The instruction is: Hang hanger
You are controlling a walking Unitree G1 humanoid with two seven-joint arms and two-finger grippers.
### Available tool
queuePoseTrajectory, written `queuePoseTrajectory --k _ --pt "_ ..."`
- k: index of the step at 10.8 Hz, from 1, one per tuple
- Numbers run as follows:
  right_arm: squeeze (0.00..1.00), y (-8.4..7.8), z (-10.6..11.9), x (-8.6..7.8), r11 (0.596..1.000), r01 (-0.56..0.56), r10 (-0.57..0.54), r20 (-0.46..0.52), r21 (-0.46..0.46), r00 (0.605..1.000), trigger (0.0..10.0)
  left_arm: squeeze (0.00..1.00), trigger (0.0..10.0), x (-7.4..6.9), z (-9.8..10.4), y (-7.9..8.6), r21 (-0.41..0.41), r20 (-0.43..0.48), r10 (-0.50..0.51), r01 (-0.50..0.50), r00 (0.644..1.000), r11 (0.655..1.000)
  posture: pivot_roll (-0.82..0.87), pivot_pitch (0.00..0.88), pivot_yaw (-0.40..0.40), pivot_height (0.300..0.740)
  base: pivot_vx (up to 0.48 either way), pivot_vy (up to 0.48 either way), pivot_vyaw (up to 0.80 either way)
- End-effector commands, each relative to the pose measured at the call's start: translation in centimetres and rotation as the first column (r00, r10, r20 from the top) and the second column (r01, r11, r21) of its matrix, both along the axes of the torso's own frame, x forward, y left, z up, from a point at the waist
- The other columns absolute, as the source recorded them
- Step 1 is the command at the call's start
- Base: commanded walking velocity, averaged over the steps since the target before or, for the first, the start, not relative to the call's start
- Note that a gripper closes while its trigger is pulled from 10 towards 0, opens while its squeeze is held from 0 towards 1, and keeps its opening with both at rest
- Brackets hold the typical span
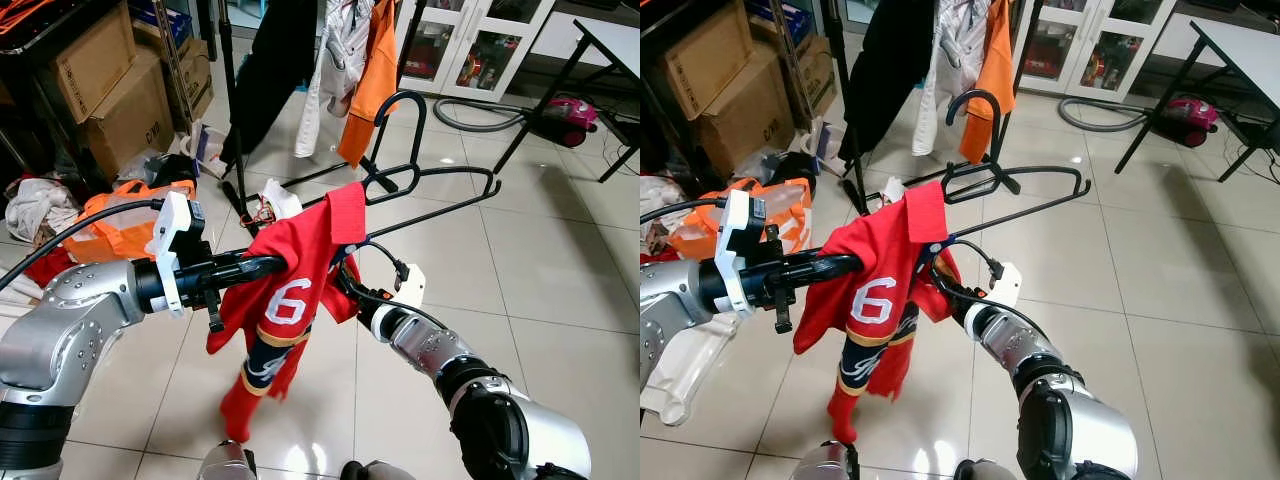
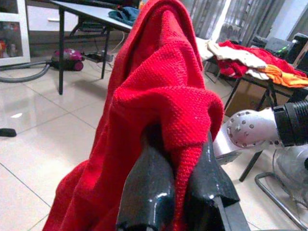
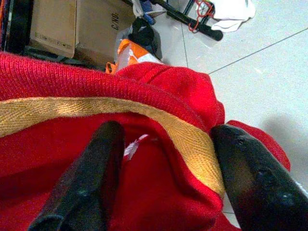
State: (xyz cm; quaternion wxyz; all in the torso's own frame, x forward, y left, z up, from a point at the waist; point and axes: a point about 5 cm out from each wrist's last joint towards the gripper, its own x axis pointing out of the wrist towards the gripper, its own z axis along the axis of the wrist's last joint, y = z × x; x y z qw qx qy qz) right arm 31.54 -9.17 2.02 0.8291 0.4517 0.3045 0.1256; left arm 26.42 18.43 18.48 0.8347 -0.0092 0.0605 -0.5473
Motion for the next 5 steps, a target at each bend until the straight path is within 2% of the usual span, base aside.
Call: queuePoseTrajectory --k 1,5 --pt "0.0 -0.82 -0.32 -0.15 0.999 0.042 -0.042 -0.009 0.0 0.999 0.0 0.0 10.0 -0.08 1.21 -0.82 -0.023 0.05 -0.039 0.04 0.998 0.999 0.14 0.118 -0.105 0.74 0.0 0.0 0.0" --pt "0.0 -0.58 0.07 0.16 0.998 0.052 -0.052 0.002 0.026 0.999 0.0 0.0 10.0 0.01 1.36 -0.86 -0.03 0.054 -0.04 0.042 0.998 0.999 0.14 0.118 -0.105 0.74 0.0 0.0 0.0"
